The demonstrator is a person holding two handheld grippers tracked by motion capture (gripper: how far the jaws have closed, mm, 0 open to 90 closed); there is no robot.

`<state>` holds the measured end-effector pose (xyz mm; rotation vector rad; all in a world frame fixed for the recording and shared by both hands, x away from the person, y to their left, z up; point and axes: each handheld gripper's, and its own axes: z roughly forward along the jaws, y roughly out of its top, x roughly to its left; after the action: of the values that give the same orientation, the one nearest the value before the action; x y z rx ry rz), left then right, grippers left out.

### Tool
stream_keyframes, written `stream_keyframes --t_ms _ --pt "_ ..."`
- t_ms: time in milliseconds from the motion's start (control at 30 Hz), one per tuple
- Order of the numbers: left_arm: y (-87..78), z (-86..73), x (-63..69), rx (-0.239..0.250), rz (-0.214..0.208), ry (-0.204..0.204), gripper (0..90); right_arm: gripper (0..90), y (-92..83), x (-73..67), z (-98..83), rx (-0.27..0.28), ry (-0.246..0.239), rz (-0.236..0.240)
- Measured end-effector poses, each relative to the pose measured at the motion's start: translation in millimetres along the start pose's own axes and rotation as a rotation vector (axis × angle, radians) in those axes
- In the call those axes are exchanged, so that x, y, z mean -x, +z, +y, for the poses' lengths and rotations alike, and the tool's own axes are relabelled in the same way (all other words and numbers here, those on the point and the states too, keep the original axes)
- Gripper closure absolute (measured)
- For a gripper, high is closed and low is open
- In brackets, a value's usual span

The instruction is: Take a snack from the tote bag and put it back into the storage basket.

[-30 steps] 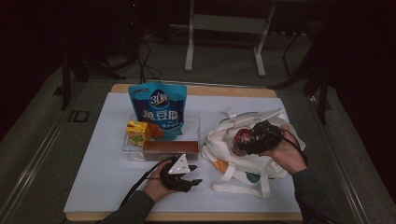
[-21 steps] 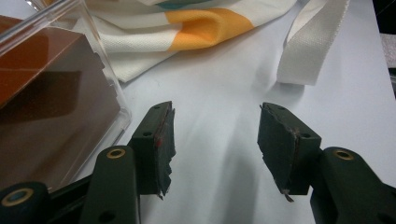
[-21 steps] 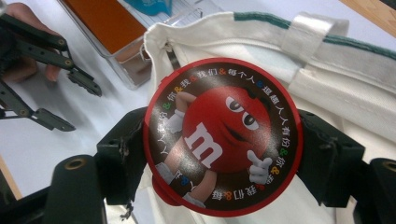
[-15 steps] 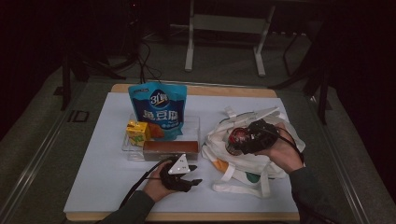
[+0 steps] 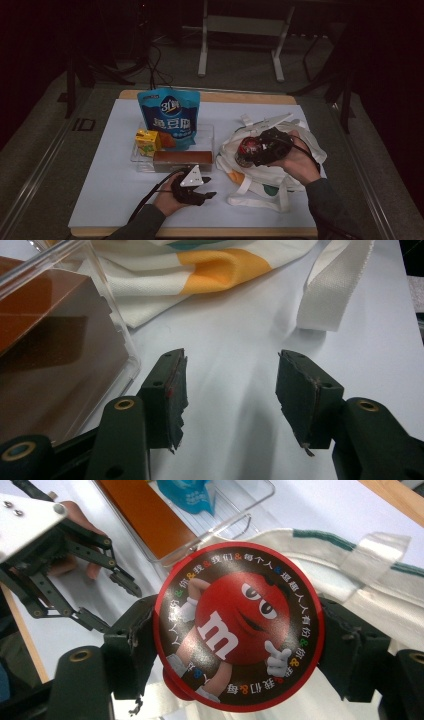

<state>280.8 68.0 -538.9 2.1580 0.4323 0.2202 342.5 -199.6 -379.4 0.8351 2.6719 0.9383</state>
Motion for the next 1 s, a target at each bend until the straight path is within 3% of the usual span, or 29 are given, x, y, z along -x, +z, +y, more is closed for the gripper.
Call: stream_keyframes --t_ms 1000 --pt "-0.1 0.0 -0.2 0.001 -0.001 -0.001 46.1 25.6 17.0 -27.8 41.1 0.026 -0.069 0.066"
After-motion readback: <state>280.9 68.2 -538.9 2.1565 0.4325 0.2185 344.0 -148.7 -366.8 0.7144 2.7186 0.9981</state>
